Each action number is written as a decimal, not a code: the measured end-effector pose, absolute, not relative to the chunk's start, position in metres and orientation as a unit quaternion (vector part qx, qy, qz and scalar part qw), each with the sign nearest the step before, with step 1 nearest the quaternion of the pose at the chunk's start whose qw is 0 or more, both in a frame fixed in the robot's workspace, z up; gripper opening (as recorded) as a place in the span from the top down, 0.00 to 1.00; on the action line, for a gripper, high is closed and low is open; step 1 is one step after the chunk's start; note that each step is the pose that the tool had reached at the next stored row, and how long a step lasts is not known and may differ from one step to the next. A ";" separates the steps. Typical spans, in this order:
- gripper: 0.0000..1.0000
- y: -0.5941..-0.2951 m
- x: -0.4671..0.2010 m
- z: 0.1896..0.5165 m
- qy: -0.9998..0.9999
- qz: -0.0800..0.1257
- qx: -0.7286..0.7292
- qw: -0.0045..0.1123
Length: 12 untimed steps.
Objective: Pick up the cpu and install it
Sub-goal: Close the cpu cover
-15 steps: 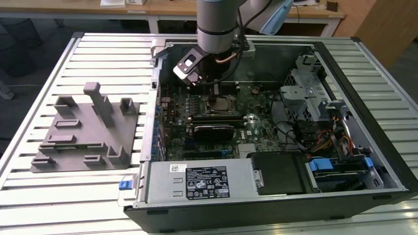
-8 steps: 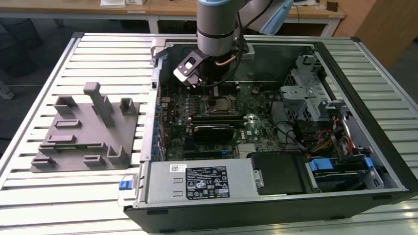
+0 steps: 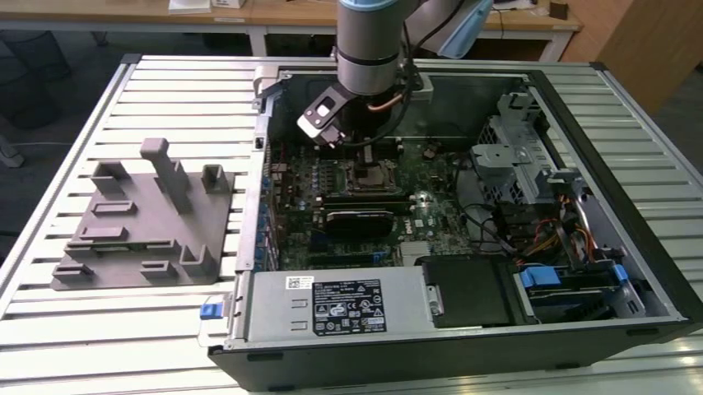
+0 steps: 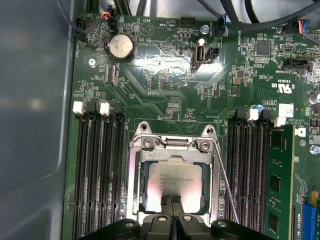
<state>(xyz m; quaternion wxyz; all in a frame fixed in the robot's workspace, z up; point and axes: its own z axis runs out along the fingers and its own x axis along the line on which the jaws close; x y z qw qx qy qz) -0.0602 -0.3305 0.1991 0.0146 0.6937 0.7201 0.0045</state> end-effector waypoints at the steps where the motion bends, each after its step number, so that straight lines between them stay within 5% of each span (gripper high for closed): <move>1: 0.89 -0.331 -0.060 0.199 0.720 0.004 0.694 0.015; 12: 0.89 -0.330 -0.054 0.202 0.720 0.005 0.694 0.015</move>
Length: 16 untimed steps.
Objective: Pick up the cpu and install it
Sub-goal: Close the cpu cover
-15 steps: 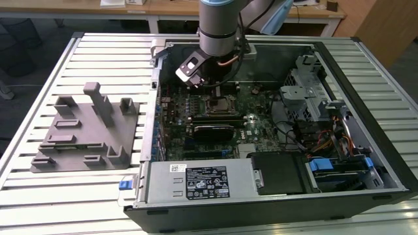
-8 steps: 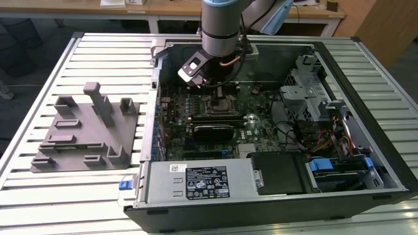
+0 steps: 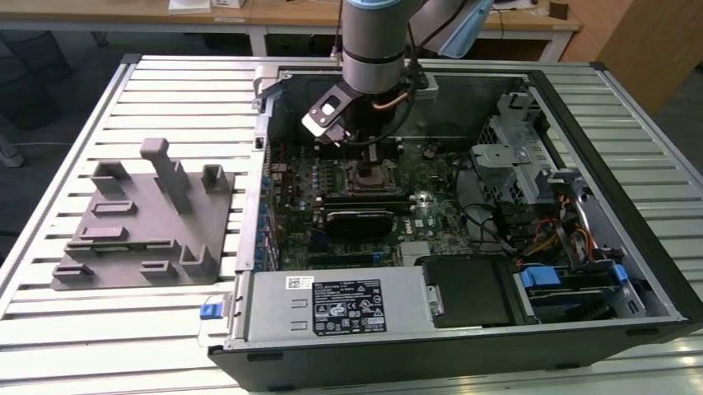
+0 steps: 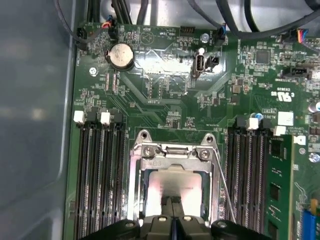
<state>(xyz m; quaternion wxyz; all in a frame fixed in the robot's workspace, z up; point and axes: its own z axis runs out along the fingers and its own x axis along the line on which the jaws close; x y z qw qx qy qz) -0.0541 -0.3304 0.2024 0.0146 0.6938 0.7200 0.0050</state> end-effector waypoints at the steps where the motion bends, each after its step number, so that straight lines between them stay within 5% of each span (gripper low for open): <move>1: 0.89 -0.331 -0.054 0.204 0.720 0.005 0.694 0.015; 16: 0.89 -0.335 -0.047 0.220 0.720 0.005 0.694 0.015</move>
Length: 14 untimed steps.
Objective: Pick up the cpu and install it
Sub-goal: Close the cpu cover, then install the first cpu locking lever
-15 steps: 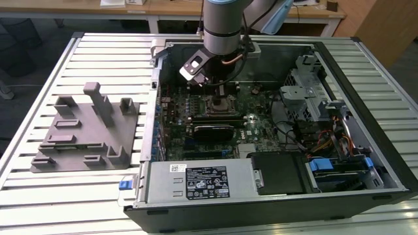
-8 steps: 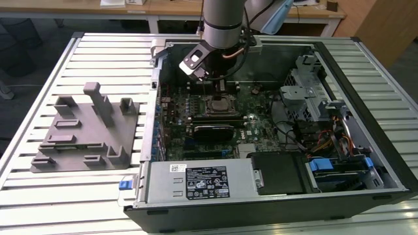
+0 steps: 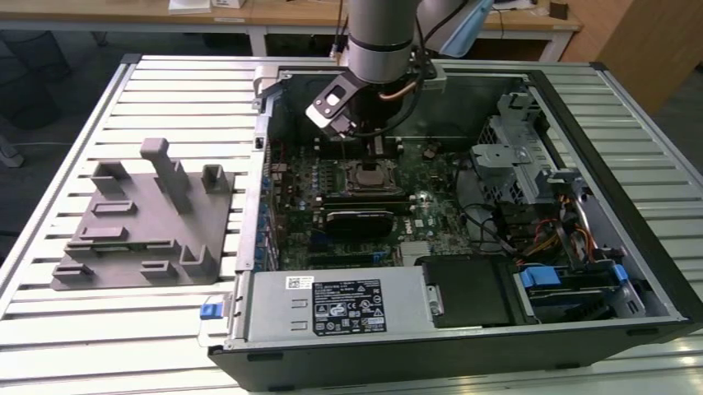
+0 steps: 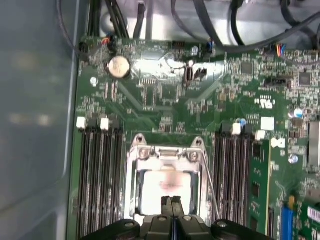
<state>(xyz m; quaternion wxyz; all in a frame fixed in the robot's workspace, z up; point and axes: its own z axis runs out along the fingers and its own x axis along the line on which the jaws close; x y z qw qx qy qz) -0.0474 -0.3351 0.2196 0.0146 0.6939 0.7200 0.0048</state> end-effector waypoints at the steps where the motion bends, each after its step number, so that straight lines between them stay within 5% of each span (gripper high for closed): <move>1: 0.89 -0.335 -0.045 0.220 0.720 0.005 0.694 0.015; 14: 0.89 -0.335 -0.037 0.220 0.720 0.004 0.694 0.015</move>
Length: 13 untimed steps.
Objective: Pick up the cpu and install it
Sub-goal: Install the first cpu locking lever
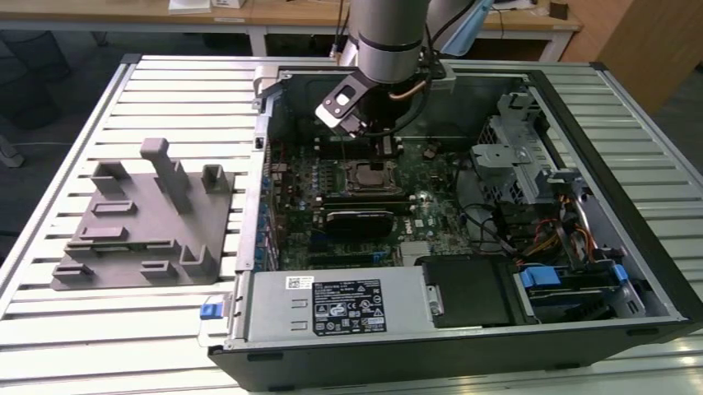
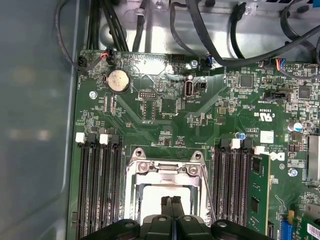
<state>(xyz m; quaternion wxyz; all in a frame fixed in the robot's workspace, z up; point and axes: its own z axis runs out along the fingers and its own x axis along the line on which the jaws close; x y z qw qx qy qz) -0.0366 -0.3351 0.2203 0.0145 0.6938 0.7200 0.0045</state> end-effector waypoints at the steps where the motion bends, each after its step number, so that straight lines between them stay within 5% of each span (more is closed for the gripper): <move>1: 0.89 -0.335 -0.037 0.221 0.720 0.005 0.694 0.014; 13: 0.89 -0.335 -0.037 0.236 0.720 0.005 0.694 0.015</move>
